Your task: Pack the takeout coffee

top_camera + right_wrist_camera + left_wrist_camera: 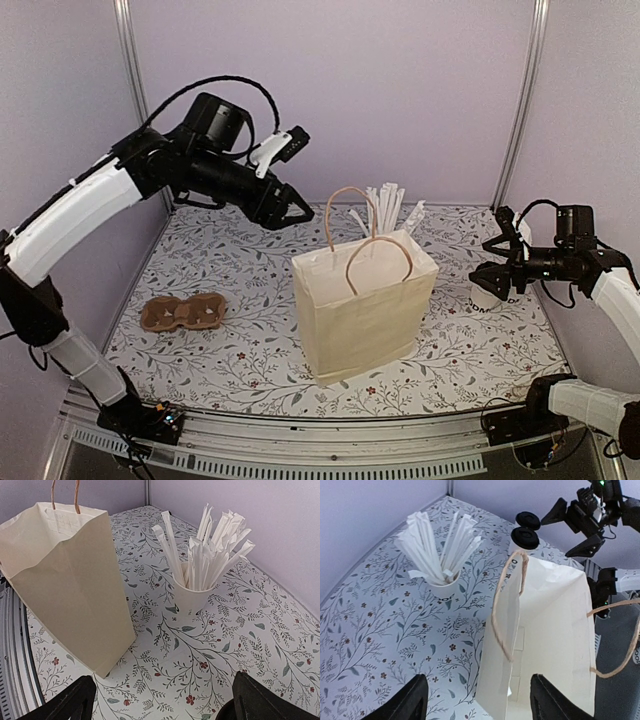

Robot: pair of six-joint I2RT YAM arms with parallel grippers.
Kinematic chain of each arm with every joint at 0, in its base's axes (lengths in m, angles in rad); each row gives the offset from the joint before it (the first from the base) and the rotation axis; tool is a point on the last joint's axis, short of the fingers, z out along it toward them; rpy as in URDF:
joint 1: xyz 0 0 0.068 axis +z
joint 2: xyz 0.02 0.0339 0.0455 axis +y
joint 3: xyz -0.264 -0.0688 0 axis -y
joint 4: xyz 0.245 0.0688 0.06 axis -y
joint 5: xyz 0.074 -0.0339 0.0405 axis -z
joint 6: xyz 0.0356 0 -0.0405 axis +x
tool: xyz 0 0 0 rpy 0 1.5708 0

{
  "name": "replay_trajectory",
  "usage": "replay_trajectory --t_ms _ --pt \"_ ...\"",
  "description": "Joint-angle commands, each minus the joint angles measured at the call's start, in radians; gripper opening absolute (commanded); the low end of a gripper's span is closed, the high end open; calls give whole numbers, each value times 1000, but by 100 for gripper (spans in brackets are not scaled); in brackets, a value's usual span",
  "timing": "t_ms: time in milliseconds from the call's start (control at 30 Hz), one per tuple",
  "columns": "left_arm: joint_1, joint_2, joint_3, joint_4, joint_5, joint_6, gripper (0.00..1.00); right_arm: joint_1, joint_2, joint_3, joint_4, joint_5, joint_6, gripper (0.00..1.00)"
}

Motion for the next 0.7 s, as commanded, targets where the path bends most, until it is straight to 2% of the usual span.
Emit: replay_trajectory --t_ms 0,100,167,267,367,433,667 --pt "67 -186 -160 -59 -262 -91 71 5 -6 -8 3 -5 -3 99" --pt "228 -304 -340 -90 -276 -164 68 4 -12 -10 3 -5 -3 99" --pt "314 -354 -438 -120 -344 -186 66 4 -13 -9 4 -5 -5 99" --pt "399 -398 -581 -122 -362 -162 52 5 -12 -9 3 -6 -5 99" --pt "412 -399 -695 -66 -221 -143 34 4 -11 -11 10 1 1 99" --pt "412 -369 -745 -44 -135 -166 28 5 -8 -12 10 1 3 99" --pt "398 -187 -883 -7 -65 -244 6 5 -7 -12 5 1 1 99"
